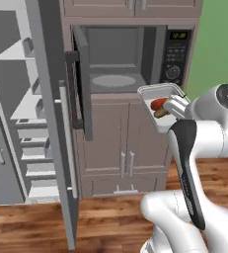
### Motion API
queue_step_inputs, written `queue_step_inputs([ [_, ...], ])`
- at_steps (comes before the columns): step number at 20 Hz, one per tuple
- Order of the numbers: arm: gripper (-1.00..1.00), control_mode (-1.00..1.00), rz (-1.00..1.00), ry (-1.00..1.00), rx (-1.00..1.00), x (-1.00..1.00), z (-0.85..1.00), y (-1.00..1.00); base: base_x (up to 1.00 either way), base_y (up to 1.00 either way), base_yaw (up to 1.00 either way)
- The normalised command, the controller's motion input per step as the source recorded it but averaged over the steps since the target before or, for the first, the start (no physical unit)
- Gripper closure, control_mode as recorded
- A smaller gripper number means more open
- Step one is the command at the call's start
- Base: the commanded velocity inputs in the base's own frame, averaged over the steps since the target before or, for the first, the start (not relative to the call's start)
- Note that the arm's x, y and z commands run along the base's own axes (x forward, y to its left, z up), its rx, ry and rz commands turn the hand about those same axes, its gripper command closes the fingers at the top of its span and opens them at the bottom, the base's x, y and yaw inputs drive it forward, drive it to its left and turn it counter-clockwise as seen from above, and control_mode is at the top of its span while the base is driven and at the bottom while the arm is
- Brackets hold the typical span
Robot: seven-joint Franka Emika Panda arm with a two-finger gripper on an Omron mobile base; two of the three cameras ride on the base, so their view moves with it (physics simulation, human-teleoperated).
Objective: Place the tupperware containing the fish and carrot meal in the microwave. Close the microwave door and press the start button to reheat the meal.
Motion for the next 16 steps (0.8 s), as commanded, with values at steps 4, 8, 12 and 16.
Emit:
queue_step_inputs([
  [4, 1.0, 1.0, 0.0, 0.0, 0.0, 0.0, 0.0, 0.0, 0.39, -0.33, 0.44],
  [8, 1.0, 1.0, 0.0, 0.0, 0.0, 0.0, 0.0, 0.0, 0.28, -0.47, 0.39],
  [12, 1.0, 1.0, 0.0, 0.0, 0.0, 0.0, 0.0, 0.0, 0.28, -0.57, 0.31],
  [16, 1.0, 1.0, 0.0, 0.0, 0.0, 0.0, 0.0, 0.0, 0.28, -0.68, 0.22],
])
